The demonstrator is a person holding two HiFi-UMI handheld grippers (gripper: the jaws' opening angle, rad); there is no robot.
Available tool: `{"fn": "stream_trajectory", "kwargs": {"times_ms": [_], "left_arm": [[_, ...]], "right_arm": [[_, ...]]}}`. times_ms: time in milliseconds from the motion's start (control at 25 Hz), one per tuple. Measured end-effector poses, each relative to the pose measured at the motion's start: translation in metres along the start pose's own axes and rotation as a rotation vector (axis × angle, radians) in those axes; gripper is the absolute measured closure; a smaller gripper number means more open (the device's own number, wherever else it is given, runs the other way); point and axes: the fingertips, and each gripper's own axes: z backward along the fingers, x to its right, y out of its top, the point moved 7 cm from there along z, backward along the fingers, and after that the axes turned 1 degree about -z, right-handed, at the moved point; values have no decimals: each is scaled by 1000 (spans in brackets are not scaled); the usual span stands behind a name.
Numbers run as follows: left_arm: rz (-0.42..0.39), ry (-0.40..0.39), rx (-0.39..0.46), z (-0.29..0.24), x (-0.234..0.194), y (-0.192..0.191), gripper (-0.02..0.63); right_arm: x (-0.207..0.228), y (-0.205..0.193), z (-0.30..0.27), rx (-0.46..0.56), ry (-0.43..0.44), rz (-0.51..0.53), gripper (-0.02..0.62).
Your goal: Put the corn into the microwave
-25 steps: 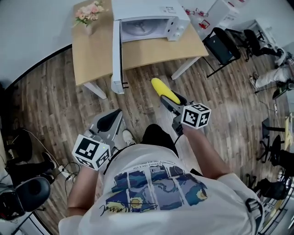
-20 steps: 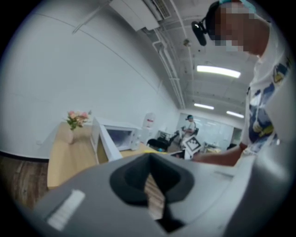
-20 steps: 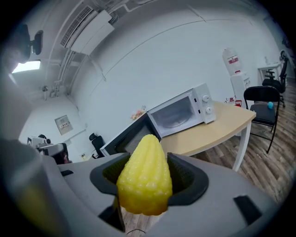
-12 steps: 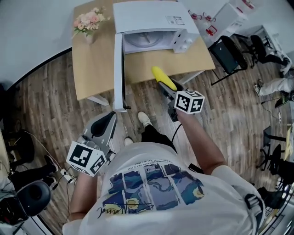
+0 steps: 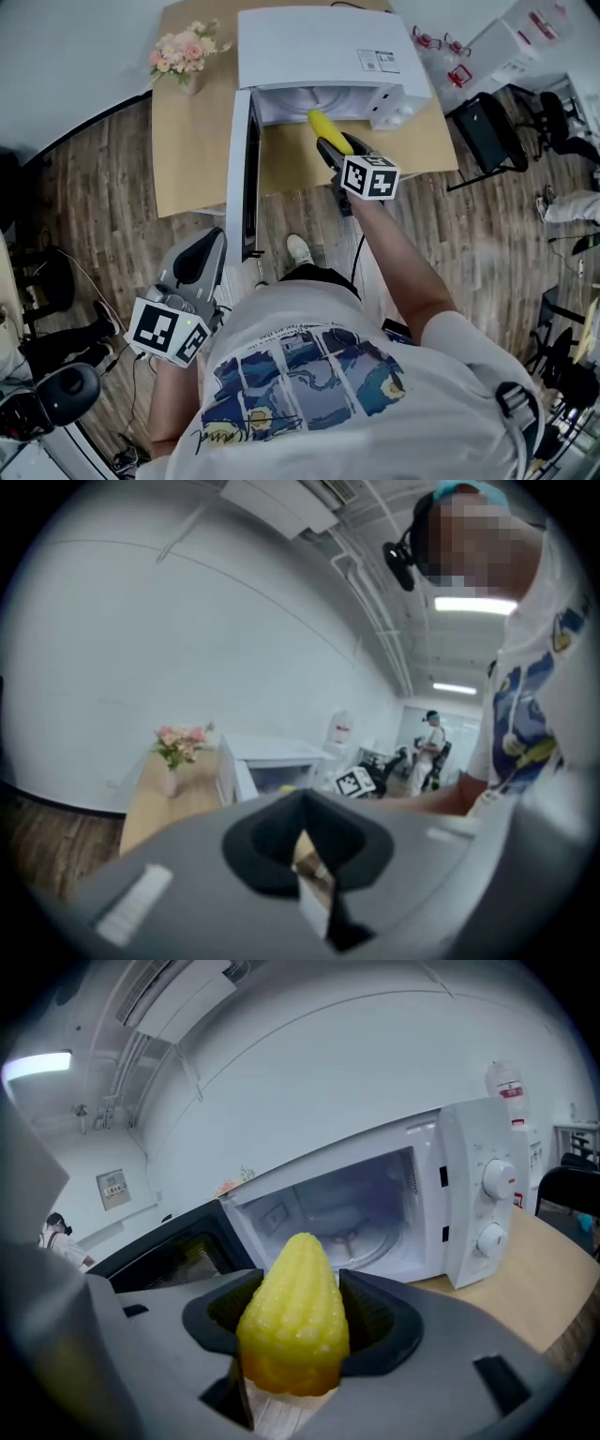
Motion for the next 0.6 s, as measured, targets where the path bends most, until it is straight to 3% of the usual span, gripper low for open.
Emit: {"fn": "stream_trajectory", "kwargs": {"times_ms": [600], "left_arm": [[49,218,-36,-16,-9,0,597]], "right_arm": [[57,29,-114,-30,-75,110,344]]}}
